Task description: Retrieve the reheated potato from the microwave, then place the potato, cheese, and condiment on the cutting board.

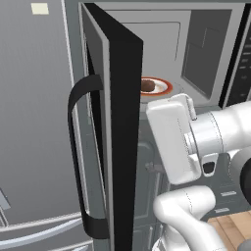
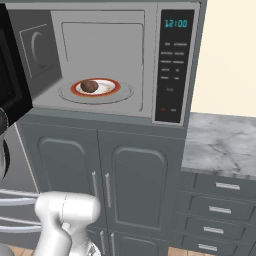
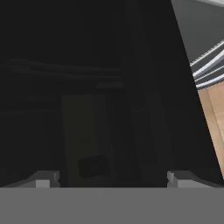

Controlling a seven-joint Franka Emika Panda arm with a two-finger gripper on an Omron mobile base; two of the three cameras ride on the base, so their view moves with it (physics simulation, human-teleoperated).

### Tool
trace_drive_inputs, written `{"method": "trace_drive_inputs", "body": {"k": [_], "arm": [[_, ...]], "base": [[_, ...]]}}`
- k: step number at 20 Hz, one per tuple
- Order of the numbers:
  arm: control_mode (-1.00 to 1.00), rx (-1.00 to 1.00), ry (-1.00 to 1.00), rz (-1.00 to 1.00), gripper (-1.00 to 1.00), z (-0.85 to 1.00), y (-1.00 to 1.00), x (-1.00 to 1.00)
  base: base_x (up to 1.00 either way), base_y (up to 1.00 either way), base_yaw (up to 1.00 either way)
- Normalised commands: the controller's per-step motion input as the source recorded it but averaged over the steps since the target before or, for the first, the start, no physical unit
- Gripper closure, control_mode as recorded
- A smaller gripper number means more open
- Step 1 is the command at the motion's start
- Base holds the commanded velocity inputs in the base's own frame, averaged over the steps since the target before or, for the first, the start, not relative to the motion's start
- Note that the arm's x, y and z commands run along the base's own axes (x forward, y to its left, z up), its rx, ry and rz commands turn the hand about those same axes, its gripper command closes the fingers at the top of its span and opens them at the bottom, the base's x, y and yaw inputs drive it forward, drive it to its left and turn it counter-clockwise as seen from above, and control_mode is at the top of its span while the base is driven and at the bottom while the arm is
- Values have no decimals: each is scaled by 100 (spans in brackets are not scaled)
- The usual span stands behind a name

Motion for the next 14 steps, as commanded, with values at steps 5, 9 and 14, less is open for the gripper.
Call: {"method": "trace_drive_inputs", "body": {"k": [5, 9, 14], "arm": [[-100, -20, -19, 0, -100, 1, -54, 2], [-100, -16, -21, 0, -100, 0, -54, 9], [-100, -14, -25, 0, -100, 0, -51, 14]], "base": [[0, 0, 0], [0, 0, 0], [0, 0, 0]]}}
